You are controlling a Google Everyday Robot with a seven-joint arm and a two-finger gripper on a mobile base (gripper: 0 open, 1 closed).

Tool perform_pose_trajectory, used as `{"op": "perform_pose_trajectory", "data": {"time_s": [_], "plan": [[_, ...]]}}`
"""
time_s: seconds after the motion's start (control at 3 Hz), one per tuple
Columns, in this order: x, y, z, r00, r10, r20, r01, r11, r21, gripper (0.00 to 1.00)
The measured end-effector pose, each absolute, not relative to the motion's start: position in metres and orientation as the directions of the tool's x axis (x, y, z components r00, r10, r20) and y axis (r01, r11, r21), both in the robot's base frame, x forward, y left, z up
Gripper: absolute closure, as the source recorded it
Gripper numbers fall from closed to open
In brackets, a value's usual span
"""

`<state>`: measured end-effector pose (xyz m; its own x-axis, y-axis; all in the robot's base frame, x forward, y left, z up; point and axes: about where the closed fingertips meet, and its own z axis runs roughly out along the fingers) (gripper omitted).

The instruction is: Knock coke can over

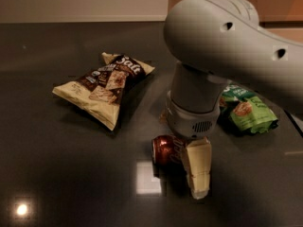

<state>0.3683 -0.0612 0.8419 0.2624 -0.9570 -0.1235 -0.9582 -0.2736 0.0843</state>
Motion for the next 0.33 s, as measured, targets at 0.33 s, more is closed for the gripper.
{"op": "perform_pose_trajectory", "data": {"time_s": [0.33], "plan": [[0.3684, -0.0611, 0.8419, 0.262, -0.957, -0.124, -0.958, -0.274, 0.084, 0.0]]}}
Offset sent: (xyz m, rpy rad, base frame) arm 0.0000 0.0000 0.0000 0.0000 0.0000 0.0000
